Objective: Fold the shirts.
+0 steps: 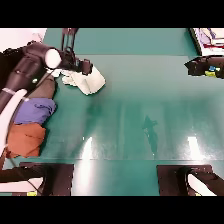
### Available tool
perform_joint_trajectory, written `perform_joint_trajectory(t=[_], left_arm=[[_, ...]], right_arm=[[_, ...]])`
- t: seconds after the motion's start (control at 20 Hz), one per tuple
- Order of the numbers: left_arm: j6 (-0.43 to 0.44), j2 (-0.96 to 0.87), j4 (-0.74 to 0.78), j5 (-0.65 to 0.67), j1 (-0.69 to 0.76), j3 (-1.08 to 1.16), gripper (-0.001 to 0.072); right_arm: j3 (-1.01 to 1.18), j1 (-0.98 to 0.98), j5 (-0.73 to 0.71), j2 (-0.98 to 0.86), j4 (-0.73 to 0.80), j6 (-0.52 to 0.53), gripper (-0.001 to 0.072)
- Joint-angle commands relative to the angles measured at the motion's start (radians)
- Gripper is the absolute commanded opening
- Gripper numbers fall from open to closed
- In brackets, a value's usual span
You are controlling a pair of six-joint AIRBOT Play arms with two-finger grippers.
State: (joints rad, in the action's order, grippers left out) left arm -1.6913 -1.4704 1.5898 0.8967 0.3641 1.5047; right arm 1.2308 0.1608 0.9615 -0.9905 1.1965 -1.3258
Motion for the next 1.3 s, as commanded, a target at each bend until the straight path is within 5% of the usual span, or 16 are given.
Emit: perform_joint_trajectory(t=[0.0,0.2,0.4,0.5,0.8,1.25], left_arm=[[-0.040,-0.154,-0.040,-0.023,-0.082,0.001,0.0502],[0.017,-0.246,-0.276,-0.090,-0.152,0.001,0.0500],[0.075,-0.255,-0.319,-0.116,-0.150,0.002,0.0494],[0.075,-0.255,-0.319,-0.101,-0.150,0.002,0.0039],[0.078,-0.202,-0.306,0.083,-0.150,0.208,0.0024],[0.154,0.233,-0.288,0.348,-0.011,0.406,0.0024]], right_arm=[[0.000,0.002,0.030,0.001,-0.001,-0.001,0.0017],[0.000,0.002,0.029,0.001,-0.001,-0.001,0.0018],[0.000,0.002,0.029,0.001,-0.001,-0.001,0.0017],[0.000,0.002,0.029,0.001,-0.001,-0.001,0.0017],[0.116,0.001,0.074,0.001,0.002,-0.001,0.0017],[0.429,-0.002,0.119,0.001,0.011,0.000,0.0017]])
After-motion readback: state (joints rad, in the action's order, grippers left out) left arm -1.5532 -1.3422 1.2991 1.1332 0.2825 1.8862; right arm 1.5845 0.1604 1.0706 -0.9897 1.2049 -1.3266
